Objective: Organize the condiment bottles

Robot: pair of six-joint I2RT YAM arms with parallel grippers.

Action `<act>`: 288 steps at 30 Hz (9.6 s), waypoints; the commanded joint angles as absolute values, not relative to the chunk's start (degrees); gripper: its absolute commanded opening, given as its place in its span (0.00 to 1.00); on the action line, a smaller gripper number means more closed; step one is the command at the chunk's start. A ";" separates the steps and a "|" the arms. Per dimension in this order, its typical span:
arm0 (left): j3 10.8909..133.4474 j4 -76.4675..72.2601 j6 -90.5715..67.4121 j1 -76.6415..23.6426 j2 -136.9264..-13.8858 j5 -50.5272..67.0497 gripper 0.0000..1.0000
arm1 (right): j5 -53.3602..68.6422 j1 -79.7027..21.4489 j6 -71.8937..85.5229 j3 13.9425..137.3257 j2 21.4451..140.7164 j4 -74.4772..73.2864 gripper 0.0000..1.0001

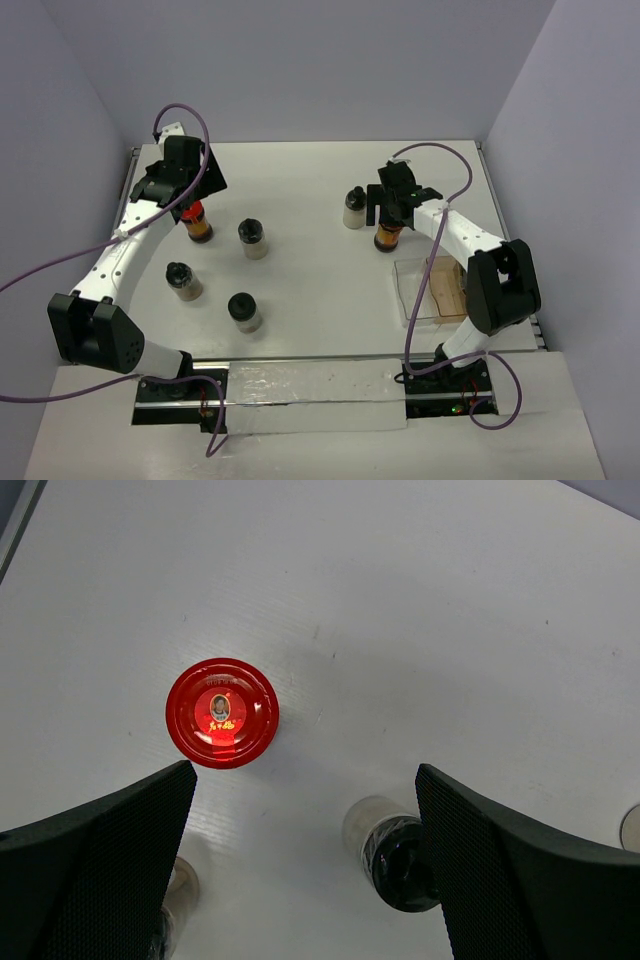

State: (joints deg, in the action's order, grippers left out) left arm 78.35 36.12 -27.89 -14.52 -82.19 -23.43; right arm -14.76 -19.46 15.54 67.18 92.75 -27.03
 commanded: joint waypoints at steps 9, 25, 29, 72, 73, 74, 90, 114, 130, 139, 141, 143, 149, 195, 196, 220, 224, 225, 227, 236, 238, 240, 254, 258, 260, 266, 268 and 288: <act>79.20 35.60 -27.77 -14.68 -82.00 -23.47 0.99 | -15.46 -19.25 15.47 69.60 92.82 -25.48 0.61; 78.65 34.63 -26.96 -14.68 -81.16 -23.42 1.00 | -18.69 -18.84 15.47 86.51 84.58 -37.61 0.20; 77.36 34.64 -26.81 -14.68 -79.26 -24.80 0.99 | -21.41 -16.69 15.47 87.64 79.12 -41.78 0.20; 78.22 37.00 -27.33 -14.68 -80.06 -21.27 0.99 | -25.66 15.03 15.47 53.62 59.03 -30.80 0.20; 78.35 37.06 -27.40 -14.68 -80.19 -21.27 1.00 | -25.48 15.03 15.47 53.55 59.55 -30.15 0.20; 78.44 37.04 -27.51 -14.68 -80.38 -21.32 1.00 | -25.26 14.98 15.47 53.48 60.04 -29.70 0.20; 79.10 37.08 -28.74 -14.68 -82.44 -21.62 1.00 | -19.87 14.93 15.47 49.83 66.20 -23.23 0.21; 79.06 36.94 -29.97 -14.68 -82.59 -20.06 0.99 | -13.82 12.41 15.47 50.65 72.18 -18.87 0.44; 77.20 37.03 -29.56 -14.68 -79.69 -20.36 0.99 | -14.88 11.54 15.47 59.13 63.22 -27.04 1.00; 76.94 37.29 -30.06 -14.68 -79.51 -20.60 0.99 | -14.38 -11.27 15.47 84.78 77.96 -39.58 1.00; 76.91 37.62 -30.06 -14.77 -79.14 -21.29 1.00 | -13.46 -15.16 15.47 88.06 81.50 -40.05 1.00; 76.36 37.56 -29.77 -14.77 -78.31 -21.67 0.99 | -12.77 -18.83 15.47 89.93 85.02 -39.68 1.00; 75.59 38.08 -29.20 -14.77 -76.76 -22.82 0.99 | -11.99 -24.82 15.47 93.35 94.98 -38.83 1.00; 74.74 38.58 -28.41 -14.77 -76.73 -24.08 1.00 | -12.27 -24.72 15.47 101.18 111.90 -39.24 0.42; 74.86 38.71 -28.42 -14.77 -76.70 -24.08 1.00 | -11.70 -24.50 15.47 101.86 110.92 -39.97 0.42; 74.09 37.14 -28.09 -14.77 -77.26 -22.87 0.99 | -15.82 -4.42 15.47 64.31 62.21 -43.89 0.37; 74.18 37.44 -28.21 -14.77 -77.09 -22.85 1.00 | -15.74 -3.28 15.47 60.95 61.11 -44.12 0.37; 74.06 37.38 -28.21 -14.77 -76.96 -23.03 1.00 | -15.37 -2.95 15.47 59.75 60.60 -43.63 0.37; 73.83 37.27 -28.13 -14.77 -76.82 -23.12 0.99 | -15.21 -2.71 15.47 57.46 59.94 -42.93 0.37; 74.70 37.62 -28.66 -14.77 -77.52 -22.40 1.00 | -15.54 -2.10 15.47 53.99 61.54 -40.12 0.37; 74.54 37.62 -28.82 -14.77 -77.60 -22.25 0.99 | -15.38 -2.02 15.47 53.22 61.70 -39.49 0.37; 74.36 37.59 -29.00 -14.77 -77.64 -22.24 1.00 | -15.15 -1.88 15.47 52.53 62.17 -38.82 0.37; 73.93 36.96 -29.70 -14.77 -77.70 -21.32 1.00 | -13.10 -1.98 15.47 49.49 66.09 -34.64 0.46; 73.48 37.07 -29.88 -14.77 -77.62 -21.08 0.99 | -12.85 -1.93 15.47 49.03 66.29 -34.51 0.71; 73.14 37.17 -29.97 -14.77 -77.36 -21.18 1.00 | -12.92 -1.93 15.47 49.46 65.68 -35.04 0.85; 71.72 37.09 -30.41 -14.77 -75.59 -22.06 1.00 | -11.69 -2.11 15.47 54.30 62.49 -38.40 0.93; 70.94 37.09 -30.93 -14.77 -74.45 -22.23 1.00 | -11.34 -2.45 15.47 56.32 60.74 -39.54 0.94; 66.80 47.02 -37.70 -14.77 -64.07 -26.37 0.99 | -10.99 -39.39 15.47 75.33 77.08 -33.23 0.96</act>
State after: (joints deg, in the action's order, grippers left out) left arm 68.02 45.28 -35.99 -14.57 -66.75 -24.87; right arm -11.77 -34.55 15.55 71.38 73.23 -36.99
